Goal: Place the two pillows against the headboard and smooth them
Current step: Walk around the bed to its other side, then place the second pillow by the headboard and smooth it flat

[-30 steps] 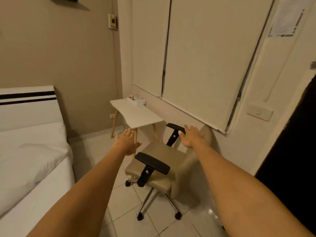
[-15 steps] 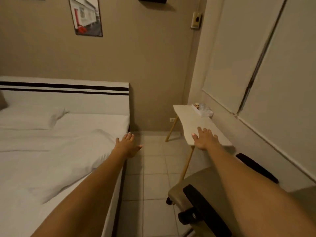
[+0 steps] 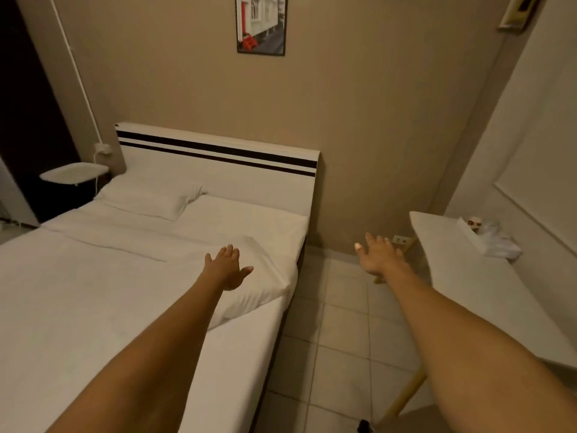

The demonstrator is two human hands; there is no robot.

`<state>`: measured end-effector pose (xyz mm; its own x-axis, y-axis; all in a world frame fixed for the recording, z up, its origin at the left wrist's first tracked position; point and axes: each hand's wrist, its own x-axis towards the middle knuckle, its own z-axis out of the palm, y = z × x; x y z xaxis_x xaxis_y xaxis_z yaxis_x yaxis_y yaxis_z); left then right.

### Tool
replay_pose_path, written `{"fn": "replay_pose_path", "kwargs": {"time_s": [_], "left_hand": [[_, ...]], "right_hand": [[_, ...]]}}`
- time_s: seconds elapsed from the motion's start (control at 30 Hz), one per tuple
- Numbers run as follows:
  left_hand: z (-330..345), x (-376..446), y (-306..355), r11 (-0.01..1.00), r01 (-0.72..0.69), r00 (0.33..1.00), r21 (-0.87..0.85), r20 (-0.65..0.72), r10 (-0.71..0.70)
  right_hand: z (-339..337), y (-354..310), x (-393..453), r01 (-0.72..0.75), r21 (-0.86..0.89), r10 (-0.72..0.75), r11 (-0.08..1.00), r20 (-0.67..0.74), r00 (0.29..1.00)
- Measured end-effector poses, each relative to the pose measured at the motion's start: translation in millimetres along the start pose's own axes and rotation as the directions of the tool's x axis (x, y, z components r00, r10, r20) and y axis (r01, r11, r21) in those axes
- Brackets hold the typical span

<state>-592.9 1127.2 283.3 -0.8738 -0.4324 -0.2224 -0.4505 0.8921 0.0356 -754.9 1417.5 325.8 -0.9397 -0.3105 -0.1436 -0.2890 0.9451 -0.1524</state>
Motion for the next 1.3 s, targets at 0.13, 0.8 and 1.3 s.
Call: {"fn": "replay_pose_path", "kwargs": {"time_s": [0.13,0.8,1.3], "left_hand": [[-15.4,57.9,-29.9,0.997,0.08,0.997,0.013,-0.012,-0.079],[0.3,255.4,-127.8,0.875,0.455,0.891,-0.167,0.087,-0.446],[123.0,313.2,-256.0,0.678,0.691,0.721,-0.251,0.313,-0.618]], "right_hand": [[-1.3,-37.4,68.0,0.056,0.032,-0.056,0.998,-0.009,0.998],[54.5,-194.0,371.7,0.379,-0.056,-0.361,0.924,0.201,0.911],[231.7,-292.1,446.2,0.461,0.002,-0.423,0.888,0.398,0.814]]}}
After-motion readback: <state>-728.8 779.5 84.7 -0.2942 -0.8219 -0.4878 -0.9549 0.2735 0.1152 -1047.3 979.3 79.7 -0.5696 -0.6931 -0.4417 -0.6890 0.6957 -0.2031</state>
